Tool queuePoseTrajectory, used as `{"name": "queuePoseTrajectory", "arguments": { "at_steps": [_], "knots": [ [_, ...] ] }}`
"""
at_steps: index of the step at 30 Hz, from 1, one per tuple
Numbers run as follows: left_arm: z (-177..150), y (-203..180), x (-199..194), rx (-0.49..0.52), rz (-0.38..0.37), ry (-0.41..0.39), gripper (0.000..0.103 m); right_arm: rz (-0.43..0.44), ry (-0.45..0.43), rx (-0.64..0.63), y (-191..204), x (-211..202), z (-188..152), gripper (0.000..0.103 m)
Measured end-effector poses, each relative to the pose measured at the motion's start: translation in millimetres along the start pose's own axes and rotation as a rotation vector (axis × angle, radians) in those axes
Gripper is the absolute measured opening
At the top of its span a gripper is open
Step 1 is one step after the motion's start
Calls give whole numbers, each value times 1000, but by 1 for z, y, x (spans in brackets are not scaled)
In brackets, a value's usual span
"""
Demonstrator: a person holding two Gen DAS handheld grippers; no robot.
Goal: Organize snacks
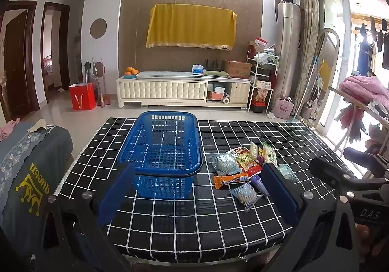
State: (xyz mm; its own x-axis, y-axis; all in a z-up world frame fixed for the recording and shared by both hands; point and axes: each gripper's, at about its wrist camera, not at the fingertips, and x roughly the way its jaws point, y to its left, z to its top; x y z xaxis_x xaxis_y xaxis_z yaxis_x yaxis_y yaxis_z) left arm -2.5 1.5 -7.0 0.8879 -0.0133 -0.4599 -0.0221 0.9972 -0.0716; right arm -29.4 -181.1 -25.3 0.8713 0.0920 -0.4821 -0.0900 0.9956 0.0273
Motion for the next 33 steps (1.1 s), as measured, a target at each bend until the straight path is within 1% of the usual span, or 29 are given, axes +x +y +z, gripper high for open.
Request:
{"name": "queuePoseTrajectory", "arguments": {
  "at_steps": [33],
  "knots": [
    [-3,0,1,-3,1,9,103,4,16,4,0,2,-4,103]
  ]
}}
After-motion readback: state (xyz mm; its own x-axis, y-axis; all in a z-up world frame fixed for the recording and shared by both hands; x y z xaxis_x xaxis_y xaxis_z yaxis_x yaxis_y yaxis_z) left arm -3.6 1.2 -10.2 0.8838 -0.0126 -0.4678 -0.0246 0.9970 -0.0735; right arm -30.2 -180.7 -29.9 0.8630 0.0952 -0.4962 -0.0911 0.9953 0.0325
